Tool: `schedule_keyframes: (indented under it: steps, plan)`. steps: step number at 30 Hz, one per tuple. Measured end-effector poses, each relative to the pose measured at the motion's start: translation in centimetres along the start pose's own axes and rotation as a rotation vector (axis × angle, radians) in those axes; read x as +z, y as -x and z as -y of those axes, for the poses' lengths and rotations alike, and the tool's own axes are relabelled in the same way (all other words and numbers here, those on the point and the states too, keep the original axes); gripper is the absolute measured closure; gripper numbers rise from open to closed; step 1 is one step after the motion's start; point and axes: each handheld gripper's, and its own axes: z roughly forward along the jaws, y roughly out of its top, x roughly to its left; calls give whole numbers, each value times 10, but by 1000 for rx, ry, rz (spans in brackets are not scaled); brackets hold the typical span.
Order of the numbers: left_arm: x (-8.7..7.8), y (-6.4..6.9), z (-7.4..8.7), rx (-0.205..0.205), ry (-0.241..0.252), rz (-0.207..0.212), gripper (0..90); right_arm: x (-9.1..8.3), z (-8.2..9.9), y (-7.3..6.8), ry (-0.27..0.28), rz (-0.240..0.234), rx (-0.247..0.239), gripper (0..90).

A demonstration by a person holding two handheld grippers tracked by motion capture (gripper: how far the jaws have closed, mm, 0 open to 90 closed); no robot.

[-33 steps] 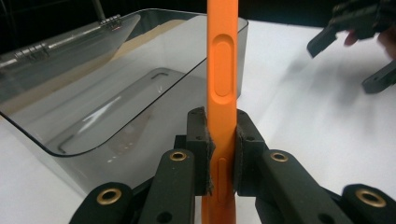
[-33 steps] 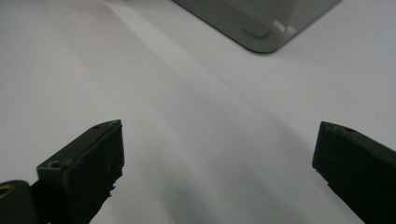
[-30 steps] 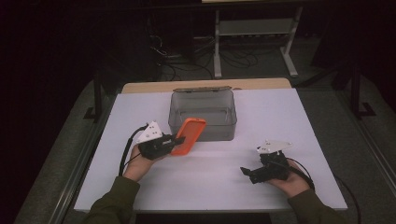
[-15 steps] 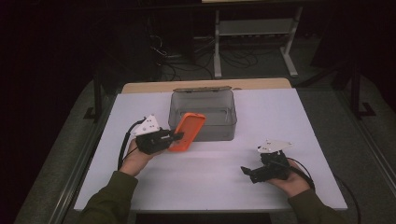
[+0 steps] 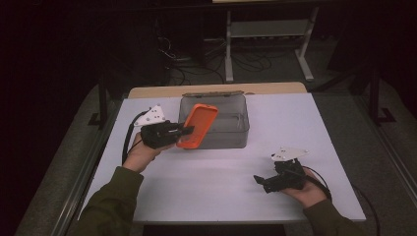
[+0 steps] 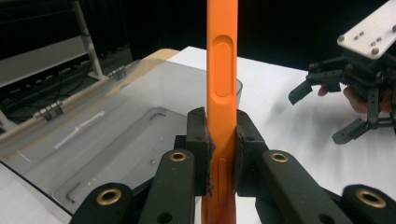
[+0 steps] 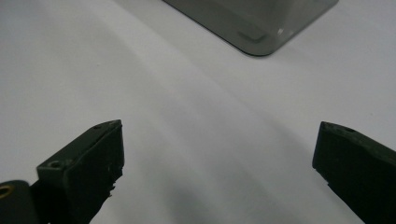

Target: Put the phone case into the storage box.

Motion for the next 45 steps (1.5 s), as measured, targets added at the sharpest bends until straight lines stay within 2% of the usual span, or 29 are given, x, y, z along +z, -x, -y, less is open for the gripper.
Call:
schedule_keyframes:
  steps: [14,28,36,45]
  plan:
    - [2,-14,-30,3,28,16,798,0,0,0,0,1,2,17]
    - [11,-32,-51,6,20,3,797,-1,0,0,1,2,5,17]
    - [21,-44,-53,-12,16,-16,797,-1,0,0,1,2,9,17]
    - [33,-52,-44,-33,-31,-33,798,-1,1,1,3,4,8,17]
